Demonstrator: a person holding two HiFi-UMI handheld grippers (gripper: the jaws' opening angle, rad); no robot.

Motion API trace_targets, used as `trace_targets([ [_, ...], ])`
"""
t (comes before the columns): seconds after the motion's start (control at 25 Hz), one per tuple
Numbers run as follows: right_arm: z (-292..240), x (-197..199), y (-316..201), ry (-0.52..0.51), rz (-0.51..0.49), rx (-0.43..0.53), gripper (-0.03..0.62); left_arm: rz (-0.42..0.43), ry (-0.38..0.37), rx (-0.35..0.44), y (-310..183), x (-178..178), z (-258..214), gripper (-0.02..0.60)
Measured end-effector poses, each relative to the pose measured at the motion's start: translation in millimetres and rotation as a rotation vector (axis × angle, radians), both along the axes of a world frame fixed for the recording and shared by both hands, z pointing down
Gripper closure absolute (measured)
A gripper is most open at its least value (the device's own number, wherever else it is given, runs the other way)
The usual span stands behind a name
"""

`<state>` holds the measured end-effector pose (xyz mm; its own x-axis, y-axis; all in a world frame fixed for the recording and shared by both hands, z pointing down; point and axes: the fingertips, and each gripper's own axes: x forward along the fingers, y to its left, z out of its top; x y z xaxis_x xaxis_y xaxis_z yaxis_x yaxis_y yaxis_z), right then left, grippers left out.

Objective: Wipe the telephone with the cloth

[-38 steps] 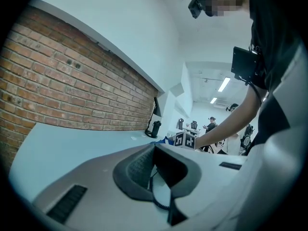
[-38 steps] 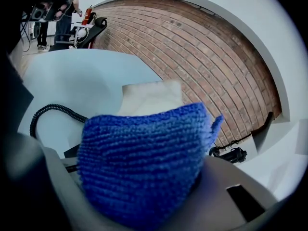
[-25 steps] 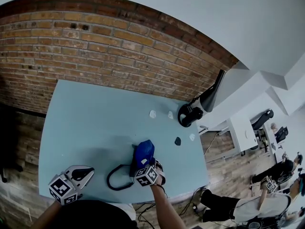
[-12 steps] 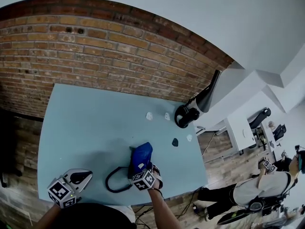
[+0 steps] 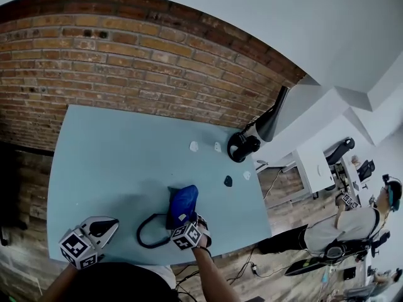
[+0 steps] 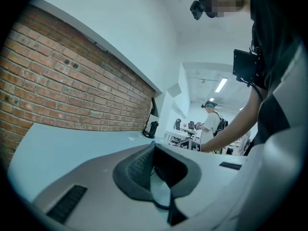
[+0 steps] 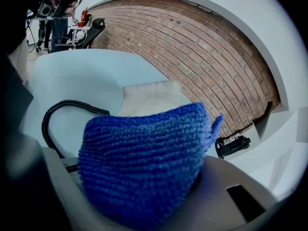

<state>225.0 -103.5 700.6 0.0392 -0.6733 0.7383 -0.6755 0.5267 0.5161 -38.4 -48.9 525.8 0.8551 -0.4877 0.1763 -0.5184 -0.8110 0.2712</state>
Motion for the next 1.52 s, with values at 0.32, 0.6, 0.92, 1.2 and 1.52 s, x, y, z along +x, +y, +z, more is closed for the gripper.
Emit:
trace_targets([
  [0.32,6,-2,11,0.007,-0.003,-0.016,0.530,0.008,0.008,-0.017,3,3,0,0.558],
  [0.6,7,-6,16,0.004,0.004,-0.017,0.530,0.009,0.008,-0.014,2,-1,-1,0.558],
  [0.92,9,-5,25,0.004,0.003,-0.018,0.530,0.016,0.004,-0.023,4,4,0,0.558],
  [1.2,15,-6,34,-0.011,0.020,-0.027,0.530,0.023,0.007,-0.020,5,6,1,0.558],
  [1.52,18,-9,47,-0.025,0.031,-0.029,0.530,0.026,0.007,-0.026,6,7,1,0.558],
])
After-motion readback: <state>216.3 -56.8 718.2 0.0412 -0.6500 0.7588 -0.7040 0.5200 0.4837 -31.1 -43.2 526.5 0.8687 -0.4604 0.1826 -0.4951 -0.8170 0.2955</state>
